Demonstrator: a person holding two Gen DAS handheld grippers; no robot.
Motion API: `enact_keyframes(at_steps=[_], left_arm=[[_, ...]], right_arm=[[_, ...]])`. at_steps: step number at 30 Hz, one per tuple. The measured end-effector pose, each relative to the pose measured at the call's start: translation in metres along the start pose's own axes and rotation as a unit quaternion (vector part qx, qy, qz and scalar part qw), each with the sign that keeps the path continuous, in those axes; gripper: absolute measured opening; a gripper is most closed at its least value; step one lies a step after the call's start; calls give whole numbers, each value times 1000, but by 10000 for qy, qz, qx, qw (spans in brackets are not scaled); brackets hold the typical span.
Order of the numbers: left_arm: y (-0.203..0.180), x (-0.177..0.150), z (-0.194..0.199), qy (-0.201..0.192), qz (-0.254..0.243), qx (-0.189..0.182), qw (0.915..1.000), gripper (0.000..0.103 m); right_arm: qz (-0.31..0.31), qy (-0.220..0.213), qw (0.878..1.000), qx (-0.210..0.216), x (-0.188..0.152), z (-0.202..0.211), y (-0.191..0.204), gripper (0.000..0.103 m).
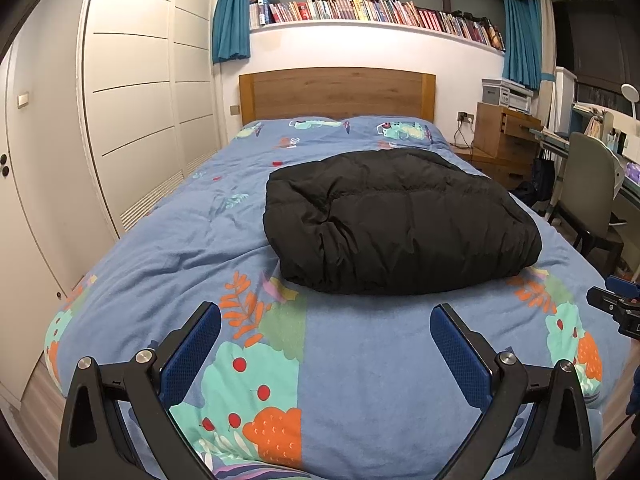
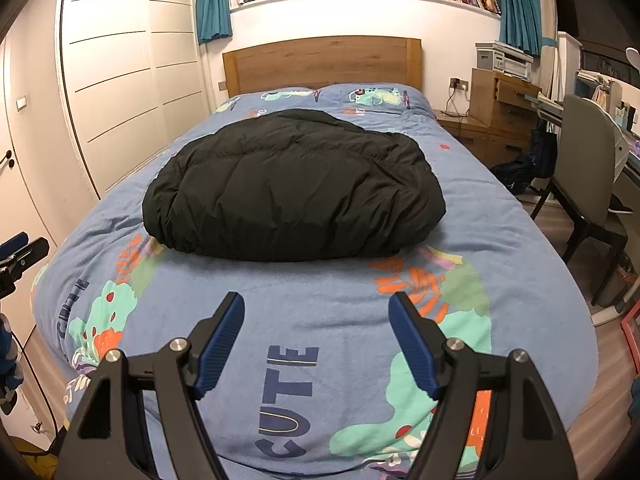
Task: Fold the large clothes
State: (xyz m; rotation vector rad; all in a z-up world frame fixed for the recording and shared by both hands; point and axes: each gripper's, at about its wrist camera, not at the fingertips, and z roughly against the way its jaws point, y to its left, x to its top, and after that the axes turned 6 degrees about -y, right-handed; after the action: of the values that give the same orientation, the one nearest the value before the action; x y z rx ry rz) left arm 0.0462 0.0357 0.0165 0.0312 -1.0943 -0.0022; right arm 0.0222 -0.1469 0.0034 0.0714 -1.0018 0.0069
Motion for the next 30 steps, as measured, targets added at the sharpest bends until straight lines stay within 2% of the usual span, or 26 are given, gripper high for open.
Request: enact_keyframes(at_steps=[30], left_arm=[[-4, -3, 0, 63, -14, -46, 10000, 102]], right_arm=[[-33, -38, 10000, -62, -1, 2, -6, 73]])
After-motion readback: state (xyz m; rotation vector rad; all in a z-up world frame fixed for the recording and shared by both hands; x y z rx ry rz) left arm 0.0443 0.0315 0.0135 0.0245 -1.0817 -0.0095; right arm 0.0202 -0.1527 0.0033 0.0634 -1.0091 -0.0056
